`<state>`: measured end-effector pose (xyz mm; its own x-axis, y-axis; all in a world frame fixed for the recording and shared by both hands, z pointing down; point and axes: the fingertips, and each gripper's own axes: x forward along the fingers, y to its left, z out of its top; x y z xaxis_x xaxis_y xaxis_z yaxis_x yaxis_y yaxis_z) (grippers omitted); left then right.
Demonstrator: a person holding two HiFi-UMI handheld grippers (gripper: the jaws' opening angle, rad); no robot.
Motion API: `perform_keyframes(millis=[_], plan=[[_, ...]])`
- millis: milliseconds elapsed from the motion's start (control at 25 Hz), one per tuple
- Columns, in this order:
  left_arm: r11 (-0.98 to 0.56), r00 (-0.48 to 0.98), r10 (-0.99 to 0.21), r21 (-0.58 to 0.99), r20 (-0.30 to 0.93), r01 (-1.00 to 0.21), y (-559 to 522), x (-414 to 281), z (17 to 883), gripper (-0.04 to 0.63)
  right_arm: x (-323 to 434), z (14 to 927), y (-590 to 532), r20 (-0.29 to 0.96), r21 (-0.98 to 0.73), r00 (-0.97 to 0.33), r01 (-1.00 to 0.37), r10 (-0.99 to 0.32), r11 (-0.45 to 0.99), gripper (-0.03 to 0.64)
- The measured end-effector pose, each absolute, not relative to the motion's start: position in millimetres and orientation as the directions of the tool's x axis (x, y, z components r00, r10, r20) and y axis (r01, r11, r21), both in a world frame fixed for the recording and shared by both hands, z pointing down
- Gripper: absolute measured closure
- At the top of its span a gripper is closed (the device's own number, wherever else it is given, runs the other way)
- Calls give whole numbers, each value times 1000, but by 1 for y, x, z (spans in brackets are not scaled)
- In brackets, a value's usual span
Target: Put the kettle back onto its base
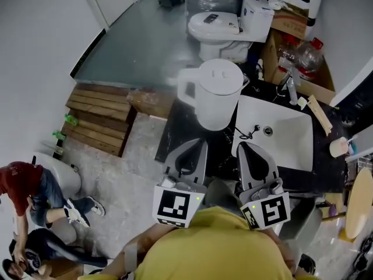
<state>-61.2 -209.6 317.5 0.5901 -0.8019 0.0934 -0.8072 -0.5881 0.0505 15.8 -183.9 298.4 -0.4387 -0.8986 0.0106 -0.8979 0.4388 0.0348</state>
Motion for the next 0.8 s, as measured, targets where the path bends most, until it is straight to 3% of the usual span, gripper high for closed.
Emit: perform_keyframes(millis=[800], plan=[[-581,585,-801,71,127,-811,-198,-71,329,584,10,298,-170,-9,21,-442,-897,-897,442,612]])
